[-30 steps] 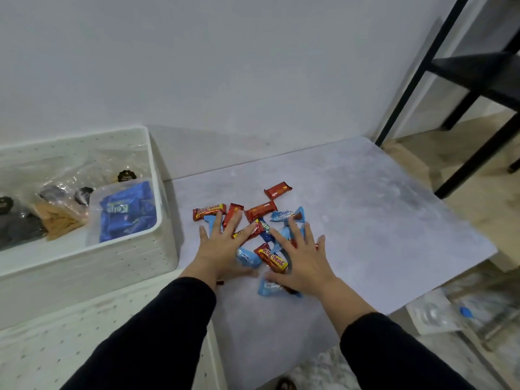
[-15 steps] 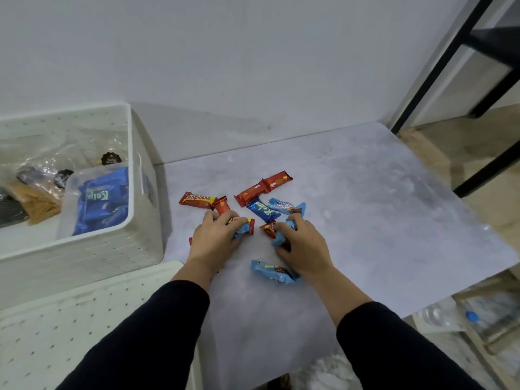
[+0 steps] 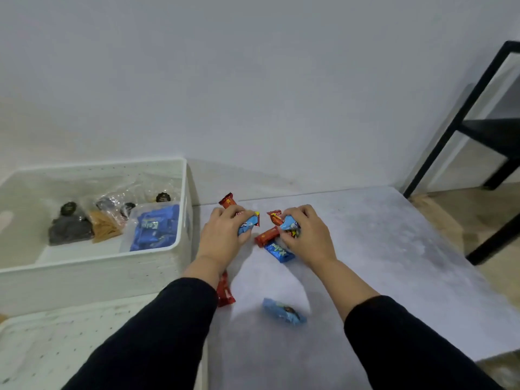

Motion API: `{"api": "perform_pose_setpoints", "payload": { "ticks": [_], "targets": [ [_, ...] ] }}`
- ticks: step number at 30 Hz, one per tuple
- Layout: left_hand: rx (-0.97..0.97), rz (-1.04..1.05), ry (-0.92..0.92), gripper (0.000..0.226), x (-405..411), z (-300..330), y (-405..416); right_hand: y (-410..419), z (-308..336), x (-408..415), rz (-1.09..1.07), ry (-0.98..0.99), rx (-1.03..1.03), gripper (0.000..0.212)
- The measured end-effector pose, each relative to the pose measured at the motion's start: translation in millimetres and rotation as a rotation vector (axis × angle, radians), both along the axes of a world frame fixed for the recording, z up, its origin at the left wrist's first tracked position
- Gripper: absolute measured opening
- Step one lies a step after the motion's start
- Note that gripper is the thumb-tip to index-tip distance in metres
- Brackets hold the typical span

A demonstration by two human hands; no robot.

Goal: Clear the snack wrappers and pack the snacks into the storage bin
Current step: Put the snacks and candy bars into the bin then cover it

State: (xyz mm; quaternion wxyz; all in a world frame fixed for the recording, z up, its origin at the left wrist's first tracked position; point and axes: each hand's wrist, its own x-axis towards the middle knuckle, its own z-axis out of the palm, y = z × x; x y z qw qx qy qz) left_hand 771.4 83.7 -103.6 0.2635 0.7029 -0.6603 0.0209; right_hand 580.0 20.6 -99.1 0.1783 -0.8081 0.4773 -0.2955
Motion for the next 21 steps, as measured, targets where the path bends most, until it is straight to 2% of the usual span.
{"api": "perform_pose_setpoints", "payload": {
  "ticks": [5, 8, 15, 17, 21],
  "targets": [
    [-0.236, 0.124, -0.025, 0.033, 36.3, 67.3, 17.5, 2.3, 59.9, 50.8, 0.128, -0.117, -0.138, 0.039],
    [-0.304, 0.218, -0.038, 0.035, 71.6, 97.6, 43.9, 12.1, 89.8, 94.0, 0.202, -0.155, -0.202, 0.039],
    [-0.347, 0.379, -0.119, 0.036, 152.4, 122.8, 104.6, 55.1, 122.1, 185.3, 0.344, -0.197, -0.282, 0.036],
    [-0.326, 0.475, -0.123, 0.036, 220.6, 128.1, 159.3, 97.9, 124.0, 262.6, 0.416, -0.212, -0.287, 0.036],
    [-0.234, 0.478, -0.110, 0.036, 245.2, 116.5, 179.4, 111.7, 109.8, 292.8, 0.436, -0.161, -0.222, 0.037]
  ]
}}
